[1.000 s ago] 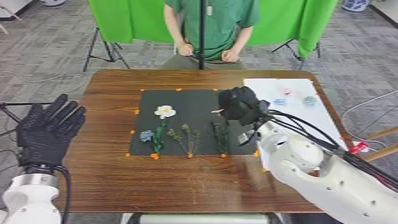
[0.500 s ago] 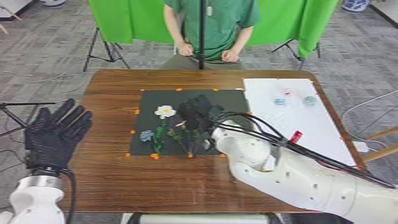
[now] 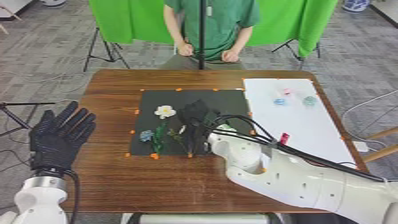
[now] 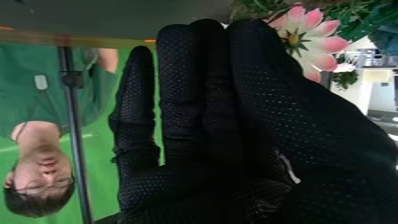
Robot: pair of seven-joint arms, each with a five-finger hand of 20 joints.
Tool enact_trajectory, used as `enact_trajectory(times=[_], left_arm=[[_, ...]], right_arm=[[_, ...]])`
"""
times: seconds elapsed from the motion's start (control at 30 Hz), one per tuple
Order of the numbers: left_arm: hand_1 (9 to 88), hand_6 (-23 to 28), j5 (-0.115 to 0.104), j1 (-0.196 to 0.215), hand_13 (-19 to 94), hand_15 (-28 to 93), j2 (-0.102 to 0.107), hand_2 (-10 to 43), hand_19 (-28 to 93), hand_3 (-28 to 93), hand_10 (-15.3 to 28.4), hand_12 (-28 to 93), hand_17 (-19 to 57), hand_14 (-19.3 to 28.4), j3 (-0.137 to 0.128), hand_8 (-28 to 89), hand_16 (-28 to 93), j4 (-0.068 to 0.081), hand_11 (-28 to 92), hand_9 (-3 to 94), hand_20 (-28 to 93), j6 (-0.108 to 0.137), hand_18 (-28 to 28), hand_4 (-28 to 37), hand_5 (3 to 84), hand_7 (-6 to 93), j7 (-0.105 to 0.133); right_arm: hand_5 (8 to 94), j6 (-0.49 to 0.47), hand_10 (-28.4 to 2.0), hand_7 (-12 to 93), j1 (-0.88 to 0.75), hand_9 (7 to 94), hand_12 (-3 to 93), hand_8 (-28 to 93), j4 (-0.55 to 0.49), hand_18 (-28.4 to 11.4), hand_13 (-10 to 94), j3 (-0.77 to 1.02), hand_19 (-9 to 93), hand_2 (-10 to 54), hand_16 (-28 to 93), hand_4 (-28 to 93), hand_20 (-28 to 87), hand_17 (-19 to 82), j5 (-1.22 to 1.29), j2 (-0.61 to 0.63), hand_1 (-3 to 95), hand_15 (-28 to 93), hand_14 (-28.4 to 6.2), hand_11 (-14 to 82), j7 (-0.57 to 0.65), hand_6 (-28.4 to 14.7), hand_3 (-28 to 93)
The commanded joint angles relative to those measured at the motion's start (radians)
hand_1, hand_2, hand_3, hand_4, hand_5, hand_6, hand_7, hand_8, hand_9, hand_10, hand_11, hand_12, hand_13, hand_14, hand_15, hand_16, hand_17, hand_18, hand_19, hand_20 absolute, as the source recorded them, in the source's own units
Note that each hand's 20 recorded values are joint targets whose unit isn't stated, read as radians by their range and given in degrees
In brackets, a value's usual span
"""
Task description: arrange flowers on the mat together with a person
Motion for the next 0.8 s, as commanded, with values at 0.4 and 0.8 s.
enact_trajectory(times=[0.4, 0.8], left_arm=[[22.0, 9.2, -0.022, 0.019, 28, 36, -0.002, 18.3, 38, 73, 16.1, 10, -7.1, 16.6, -0.004, -9, -7, 0.006, 20, 37.8, 14, -0.006, 15.7, -28.3, 44.0, 12.0, 0.004], [22.2, 9.2, -0.021, 0.014, 28, 35, -0.003, 18.1, 38, 73, 16.1, 10, -7.1, 16.5, -0.011, -9, -7, 0.008, 20, 37.8, 14, -0.02, 15.7, -28.3, 43.9, 11.9, 0.011]], right_arm=[[57.1, 0.046, -9.5, 30, -0.103, 63.2, 27.2, -8, -0.094, -18.0, 57, 0.16, 69, -9.5, 45, -28, 30, 26, -0.032, 0.042, 56.5, 43, -4.3, 18.6, 0.031, 1.0, 72], [49.4, 0.159, -13.4, 23, -0.327, 52.1, 17.6, -14, -0.285, -17.0, 50, 0.549, 61, -0.4, 21, -27, 14, 23, 0.211, 0.172, 39.3, 38, -10.2, 15.0, -0.02, -1.9, 79]])
